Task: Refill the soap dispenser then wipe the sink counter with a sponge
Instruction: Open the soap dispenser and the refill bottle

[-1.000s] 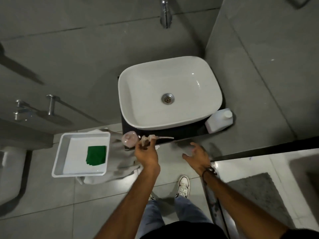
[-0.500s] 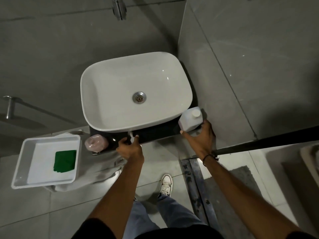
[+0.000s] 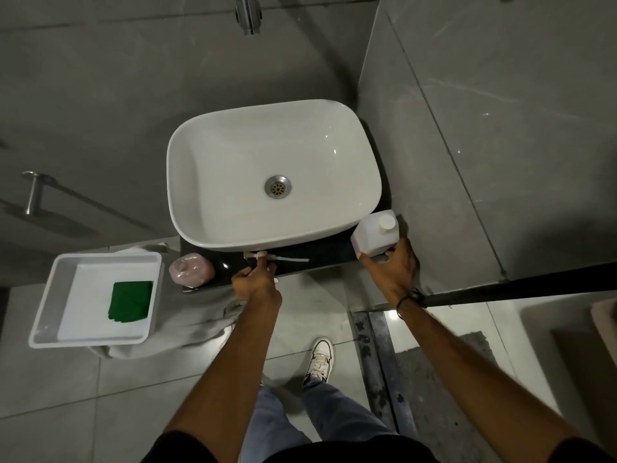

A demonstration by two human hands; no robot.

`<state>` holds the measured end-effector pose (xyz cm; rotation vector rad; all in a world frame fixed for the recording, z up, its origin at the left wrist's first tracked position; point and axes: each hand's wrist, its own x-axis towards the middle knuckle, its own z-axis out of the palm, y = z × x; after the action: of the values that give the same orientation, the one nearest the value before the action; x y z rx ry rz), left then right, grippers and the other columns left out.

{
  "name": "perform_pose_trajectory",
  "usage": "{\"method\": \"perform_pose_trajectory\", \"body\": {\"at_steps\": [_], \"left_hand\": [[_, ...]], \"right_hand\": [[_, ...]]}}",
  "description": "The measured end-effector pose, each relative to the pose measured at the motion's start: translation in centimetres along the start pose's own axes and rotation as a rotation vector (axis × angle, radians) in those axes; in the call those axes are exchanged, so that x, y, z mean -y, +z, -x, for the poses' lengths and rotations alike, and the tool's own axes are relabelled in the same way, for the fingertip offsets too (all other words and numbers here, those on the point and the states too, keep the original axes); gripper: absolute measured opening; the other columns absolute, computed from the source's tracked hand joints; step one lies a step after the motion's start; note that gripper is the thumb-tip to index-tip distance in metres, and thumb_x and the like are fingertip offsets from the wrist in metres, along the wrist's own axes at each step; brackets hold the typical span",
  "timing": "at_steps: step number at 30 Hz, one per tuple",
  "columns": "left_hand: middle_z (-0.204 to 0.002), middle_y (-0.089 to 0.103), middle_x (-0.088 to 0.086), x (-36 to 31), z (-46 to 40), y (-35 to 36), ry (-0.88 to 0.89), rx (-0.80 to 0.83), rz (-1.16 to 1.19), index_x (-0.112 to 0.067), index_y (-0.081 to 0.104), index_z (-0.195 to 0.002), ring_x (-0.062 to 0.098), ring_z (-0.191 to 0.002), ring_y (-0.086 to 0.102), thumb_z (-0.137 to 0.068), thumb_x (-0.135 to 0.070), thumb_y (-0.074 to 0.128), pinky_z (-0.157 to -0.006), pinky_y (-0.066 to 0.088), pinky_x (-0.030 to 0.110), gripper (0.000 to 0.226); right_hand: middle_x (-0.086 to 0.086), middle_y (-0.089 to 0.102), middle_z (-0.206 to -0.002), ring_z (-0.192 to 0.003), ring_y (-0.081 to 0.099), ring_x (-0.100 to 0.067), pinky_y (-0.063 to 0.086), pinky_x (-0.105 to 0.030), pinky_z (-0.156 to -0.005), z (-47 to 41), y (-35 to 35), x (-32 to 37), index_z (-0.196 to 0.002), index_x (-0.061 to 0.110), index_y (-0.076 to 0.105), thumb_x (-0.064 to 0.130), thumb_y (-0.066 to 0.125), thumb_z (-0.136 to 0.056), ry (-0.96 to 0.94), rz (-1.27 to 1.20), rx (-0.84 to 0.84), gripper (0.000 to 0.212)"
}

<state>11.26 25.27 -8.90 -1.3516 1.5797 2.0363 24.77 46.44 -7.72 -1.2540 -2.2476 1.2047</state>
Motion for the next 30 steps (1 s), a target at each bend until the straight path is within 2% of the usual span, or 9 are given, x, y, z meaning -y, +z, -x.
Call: {"method": "perform_pose_trajectory", "body": {"at_steps": [2,4,7,14,17,19,22,25,30], "left_hand": [[-0.111,0.074,0.014,0.0,0.3,0.1,-0.083,0.032,-0.016,-0.009,0.054,-0.103,0.029,-0.094,0.077,-0.09,-0.014,0.078,-0.091,0.061,0.046,0.028],[-0.117,0.073,0.015,0.2,0.5,0.1,-0.127,0.048,-0.016,-0.007,0.056,-0.11,0.026,-0.091,0.077,-0.095,-0.013,0.071,-0.097,0.058,0.047,0.022],[-0.117,0.069,0.019,0.2,0.9,0.2,-0.144,0.078,0.042,-0.001,0.059,-0.117,0.02,-0.065,0.076,-0.1,-0.009,0.06,-0.083,0.058,0.039,0.019],[-0.087,0.062,0.013,0.5,2.0,-0.4,-0.036,0.071,-0.092,-0.004,0.059,-0.099,0.019,-0.066,0.058,-0.093,-0.001,0.061,-0.056,0.049,0.028,0.007],[-0.081,0.067,0.008,1.0,4.4,-1.0,0.516,0.207,-0.491,-0.012,0.063,-0.093,0.014,-0.068,0.058,-0.097,-0.018,0.063,-0.063,0.048,0.032,0.006],[-0.083,0.062,-0.005,0.4,7.0,-1.4,0.973,0.519,-0.66,-0.021,0.061,-0.102,0.004,-0.067,0.055,-0.102,-0.035,0.057,-0.063,0.045,0.023,0.015],[-0.115,0.055,-0.003,-1.1,9.2,-0.7,1.45,0.907,-0.971,-0.019,0.053,-0.13,0.009,-0.088,0.057,-0.106,-0.047,0.043,-0.072,0.045,0.015,0.038],[-0.116,0.06,0.011,-2.0,9.6,0.3,1.867,0.953,-1.237,-0.009,0.059,-0.124,0.024,-0.093,0.063,-0.107,-0.037,0.043,-0.075,0.054,0.033,0.036],[-0.088,0.067,0.015,-2.1,9.1,0.2,2.144,0.841,-1.278,-0.003,0.067,-0.094,0.03,-0.069,0.068,-0.103,-0.028,0.047,-0.058,0.058,0.039,0.033]], "right_hand": [[-0.003,0.062,-0.127,-0.108,0.056,-0.012,0.051,-0.032,-0.09,0.0,0.0,0.0,-0.131,0.02,0.048,0.036,0.093,-0.068,-0.009,0.002,-0.006,0.079],[-0.003,0.062,-0.127,-0.109,0.057,-0.014,0.052,-0.032,-0.091,-0.1,0.0,0.1,-0.132,0.019,0.049,0.038,0.093,-0.067,-0.015,0.004,-0.014,0.081],[-0.001,0.062,-0.124,-0.107,0.06,-0.017,0.054,-0.033,-0.087,-0.2,0.0,0.2,-0.128,0.021,0.049,0.045,0.094,-0.062,-0.002,0.004,-0.031,0.084],[0.001,0.06,-0.124,-0.111,0.056,-0.018,0.052,-0.037,-0.091,0.1,-0.2,0.7,-0.129,0.025,0.05,0.04,0.093,-0.065,-0.01,-0.049,-0.042,0.078],[0.005,0.059,-0.117,-0.109,0.056,-0.019,0.051,-0.037,-0.086,1.7,-0.8,0.8,-0.123,0.026,0.055,0.045,0.091,-0.066,-0.079,0.001,0.002,0.071],[0.003,0.062,-0.113,-0.104,0.059,-0.02,0.053,-0.036,-0.082,2.7,-1.4,1.0,-0.12,0.023,0.058,0.043,0.091,-0.064,-0.19,0.062,0.051,0.068],[-0.004,0.064,-0.113,-0.102,0.063,-0.025,0.057,-0.045,-0.082,4.1,-2.0,1.0,-0.12,0.016,0.06,0.037,0.091,-0.062,-0.323,0.138,0.207,0.07],[-0.002,0.061,-0.107,-0.093,0.062,-0.022,0.057,-0.045,-0.077,5.1,-2.1,1.1,-0.116,0.015,0.059,0.044,0.089,-0.062,-0.398,0.236,0.287,0.068],[0.001,0.061,-0.106,-0.096,0.061,-0.019,0.055,-0.035,-0.081,6.1,-2.1,1.5,-0.115,0.017,0.06,0.051,0.086,-0.064,-0.506,0.315,0.275,0.066]]}}
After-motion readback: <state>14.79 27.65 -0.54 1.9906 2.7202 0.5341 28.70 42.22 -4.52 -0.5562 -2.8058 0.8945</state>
